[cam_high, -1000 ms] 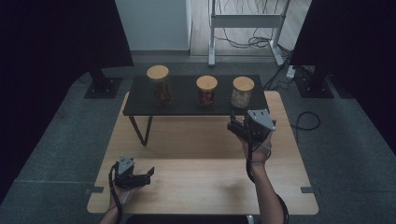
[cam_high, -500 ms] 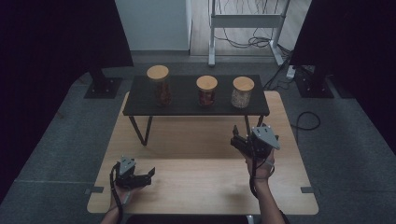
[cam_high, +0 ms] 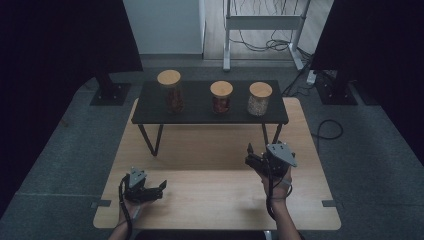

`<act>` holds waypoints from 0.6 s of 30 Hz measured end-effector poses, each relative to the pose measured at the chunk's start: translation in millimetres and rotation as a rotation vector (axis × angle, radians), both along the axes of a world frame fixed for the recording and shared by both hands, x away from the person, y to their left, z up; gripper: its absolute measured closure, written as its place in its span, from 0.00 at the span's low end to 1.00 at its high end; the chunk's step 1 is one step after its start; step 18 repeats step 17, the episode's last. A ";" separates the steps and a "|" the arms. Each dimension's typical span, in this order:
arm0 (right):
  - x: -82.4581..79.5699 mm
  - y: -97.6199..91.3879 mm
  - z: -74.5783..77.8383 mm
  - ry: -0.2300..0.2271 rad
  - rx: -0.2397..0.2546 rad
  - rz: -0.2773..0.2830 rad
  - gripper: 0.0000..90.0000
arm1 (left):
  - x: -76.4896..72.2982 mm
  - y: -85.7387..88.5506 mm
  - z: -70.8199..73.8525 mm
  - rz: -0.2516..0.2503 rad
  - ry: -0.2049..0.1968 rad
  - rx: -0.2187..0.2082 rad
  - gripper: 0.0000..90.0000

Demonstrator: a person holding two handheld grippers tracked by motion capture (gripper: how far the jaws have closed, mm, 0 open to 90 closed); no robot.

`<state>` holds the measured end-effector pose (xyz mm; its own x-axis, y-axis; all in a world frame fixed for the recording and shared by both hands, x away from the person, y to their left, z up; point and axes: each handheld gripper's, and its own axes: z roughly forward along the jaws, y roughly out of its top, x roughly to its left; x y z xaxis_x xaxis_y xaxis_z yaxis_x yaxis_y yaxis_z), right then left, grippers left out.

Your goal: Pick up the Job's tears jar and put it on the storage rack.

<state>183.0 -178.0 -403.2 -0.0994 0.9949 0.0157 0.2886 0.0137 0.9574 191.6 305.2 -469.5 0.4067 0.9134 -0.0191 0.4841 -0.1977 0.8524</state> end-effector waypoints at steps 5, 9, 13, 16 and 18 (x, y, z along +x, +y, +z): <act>3.6 1.4 -5.6 0.031 -0.016 0.006 0.05 | -0.2 0.3 0.4 0.001 -0.001 0.001 0.02; 4.5 2.7 -6.7 0.035 -0.022 0.006 0.05 | 0.0 0.6 0.6 0.002 -0.001 0.002 0.02; 3.5 3.3 -7.0 0.029 -0.022 0.008 0.05 | 0.1 1.0 0.9 0.002 -0.003 0.003 0.02; 2.5 2.1 -8.3 0.030 -0.016 0.013 0.05 | 0.1 2.7 0.7 0.007 0.000 -0.015 0.02; 2.7 1.0 -9.3 0.034 -0.014 0.018 0.05 | 0.5 2.9 0.8 0.006 0.001 -0.019 0.02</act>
